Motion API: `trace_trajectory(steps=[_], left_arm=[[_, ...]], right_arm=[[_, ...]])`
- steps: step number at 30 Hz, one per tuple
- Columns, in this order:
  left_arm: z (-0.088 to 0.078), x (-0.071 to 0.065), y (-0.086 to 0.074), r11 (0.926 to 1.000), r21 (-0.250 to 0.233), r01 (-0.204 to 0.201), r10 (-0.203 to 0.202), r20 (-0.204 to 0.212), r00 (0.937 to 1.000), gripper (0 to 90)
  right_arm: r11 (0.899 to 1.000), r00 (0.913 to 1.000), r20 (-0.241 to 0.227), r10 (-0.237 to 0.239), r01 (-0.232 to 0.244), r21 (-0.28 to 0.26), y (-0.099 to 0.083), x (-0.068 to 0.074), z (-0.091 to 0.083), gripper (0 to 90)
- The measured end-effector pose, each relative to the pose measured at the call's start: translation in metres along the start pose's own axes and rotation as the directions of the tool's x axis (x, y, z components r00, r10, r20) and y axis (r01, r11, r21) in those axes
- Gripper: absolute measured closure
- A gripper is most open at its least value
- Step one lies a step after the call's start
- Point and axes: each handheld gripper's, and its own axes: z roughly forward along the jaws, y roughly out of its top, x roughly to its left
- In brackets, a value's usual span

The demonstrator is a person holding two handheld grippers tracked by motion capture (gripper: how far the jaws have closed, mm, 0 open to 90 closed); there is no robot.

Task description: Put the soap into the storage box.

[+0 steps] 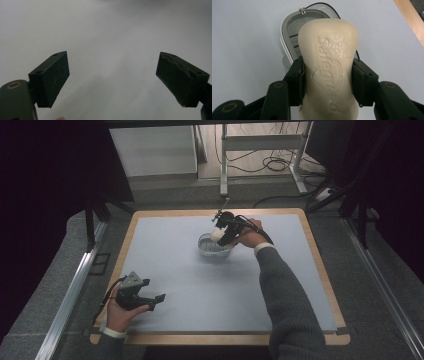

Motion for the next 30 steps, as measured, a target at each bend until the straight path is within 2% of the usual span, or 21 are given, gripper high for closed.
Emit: trace_trajectory(steps=[4,13,22,27,30], left_arm=[[0.001,-0.001,0.0,1.0,0.006,-0.004,0.004,0.002,1.0,12.0],[0.002,0.0,-0.001,1.0,0.006,-0.001,0.001,0.003,1.0,12.0],[0.002,0.0,-0.001,0.9999,0.01,-0.003,0.003,0.004,1.0,11.9],[0.003,0.0,-0.001,0.9999,0.013,-0.005,0.005,0.002,1.0,11.9],[0.001,0.002,-0.001,1.0,0.005,0.006,-0.006,0.0,1.0,11.9]], right_arm=[[1.0,1.0,0.001,-0.002,0.002,0.013,0.002,-0.002,0.005,49.4],[0.998,0.9979,-0.006,-0.064,0.064,0.019,0.01,-0.002,0.018,49.3],[0.991,0.9914,-0.018,-0.13,0.13,0.033,0.012,0.0,0.032,49.2],[0.992,0.9929,-0.023,-0.117,0.118,0.046,0.013,0.0,0.038,48.8],[0.989,0.9916,-0.024,-0.127,0.128,0.067,0.013,0.001,0.042,47.1]])
